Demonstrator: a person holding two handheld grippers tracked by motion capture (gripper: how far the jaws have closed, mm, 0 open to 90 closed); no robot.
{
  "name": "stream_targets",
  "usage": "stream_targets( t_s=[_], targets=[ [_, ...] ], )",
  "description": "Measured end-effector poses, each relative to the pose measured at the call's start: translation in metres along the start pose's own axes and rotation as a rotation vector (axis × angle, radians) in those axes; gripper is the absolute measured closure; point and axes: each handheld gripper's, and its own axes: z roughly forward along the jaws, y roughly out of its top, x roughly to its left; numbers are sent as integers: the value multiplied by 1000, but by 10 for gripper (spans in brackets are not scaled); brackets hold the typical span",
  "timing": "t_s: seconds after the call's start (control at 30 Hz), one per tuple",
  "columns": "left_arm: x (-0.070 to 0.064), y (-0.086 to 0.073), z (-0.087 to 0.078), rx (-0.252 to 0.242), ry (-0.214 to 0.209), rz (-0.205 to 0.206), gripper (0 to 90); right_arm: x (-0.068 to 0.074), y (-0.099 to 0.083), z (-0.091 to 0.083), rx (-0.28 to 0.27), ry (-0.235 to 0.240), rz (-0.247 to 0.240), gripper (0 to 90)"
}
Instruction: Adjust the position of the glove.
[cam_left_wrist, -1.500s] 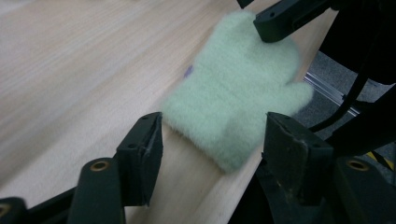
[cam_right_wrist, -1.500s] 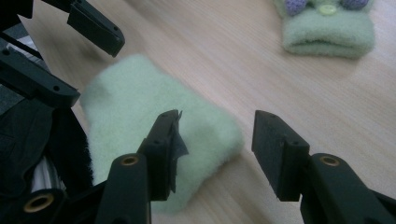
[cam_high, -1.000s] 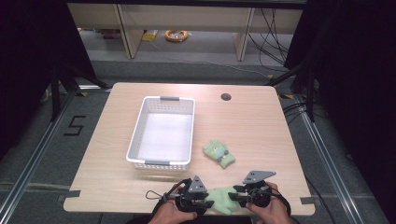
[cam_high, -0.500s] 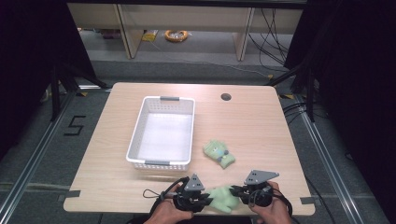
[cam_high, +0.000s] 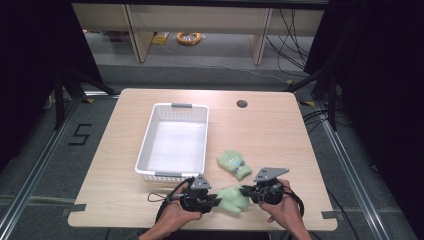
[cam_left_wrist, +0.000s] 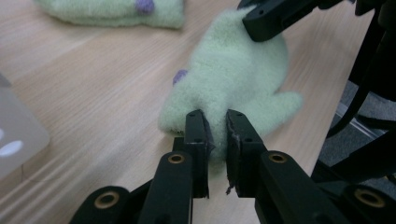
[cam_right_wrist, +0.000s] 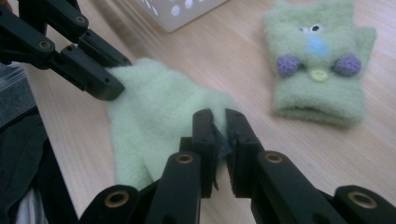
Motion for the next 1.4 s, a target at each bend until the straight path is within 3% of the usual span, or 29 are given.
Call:
stream_targets(
  t_s=[0.03, 0.1, 0.2, 0.23, 0.27, 0.33, 0.37, 0.4, 0.47, 0.6, 0.63, 0.67, 0.77, 0.8, 0.83, 0.87, 0.97, 1.0, 1.03, 1.2, 1.23, 1.27, 1.4],
  targets=[
    [3, -1, 0, 16, 17, 29, 794, 0, 0, 2, -10, 1, 7, 839],
    [6, -3, 2, 23, 9, 7, 792, -2, 0, 6, 25, 12, 7, 838],
    [7, -4, 4, 34, 11, 14, 787, -2, -2, 12, 34, 1, 18, 834],
    [6, -5, 4, 31, 11, 6, 784, -2, -2, 12, 53, -6, 7, 831],
    [7, -4, 3, 40, 14, 35, 781, -3, -4, 16, 30, -20, -25, 829],
    [5, -5, 5, 28, 15, 10, 774, 0, -4, 15, 58, -27, 13, 823],
    [5, -5, 5, 28, 15, 11, 770, 0, -4, 15, 82, -30, 1, 820],
    [6, -5, 4, 41, 13, 24, 767, -1, -5, 18, 55, -34, -21, 817],
    [6, -6, 4, 42, 13, 23, 758, -1, -4, 16, 84, -30, -6, 812],
    [8, -7, 2, 63, 9, 31, 667, -3, -7, 18, 62, -44, -21, 756],
    [7, -8, 2, 53, 20, 13, 633, -2, -7, 18, 59, -35, -7, 747],
    [7, -8, 1, 54, 29, 26, 608, -3, -7, 16, 81, -26, 0, 729],
    [4, -9, -1, 47, 39, 6, 512, -2, -8, 14, 77, -52, 25, 665],
    [3, -9, -2, 48, 41, 16, 493, -2, -8, 14, 53, -47, 31, 638],
    [2, -9, -4, 49, 40, 24, 489, -2, -7, 12, 73, -49, 42, 616],
    [0, -9, -5, 38, 41, 22, 478, -3, -8, 13, 37, -46, 31, 602],
    [-2, -9, -11, 29, 49, 20, 420, -6, -5, 8, 44, -57, 36, 556],
    [-3, -9, -13, 22, 48, 6, 419, -7, -5, 8, 11, -57, 25, 550],
    [-2, -9, -15, 20, 49, 21, 415, -7, -3, 4, 18, -61, 37, 543],
    [-3, -13, -29, -5, 54, -4, 375, -14, 4, 0, -26, -96, 18, 529],
    [-3, -14, -31, -10, 52, -16, 369, -16, 8, -3, -8, -101, 16, 529],
    [-4, -15, -32, -23, 52, -21, 366, -17, 10, -2, -25, -105, 14, 529],
    [-3, -20, -38, -17, 58, -10, 354, -25, 22, 0, -30, -130, -3, 529]
  ],
)
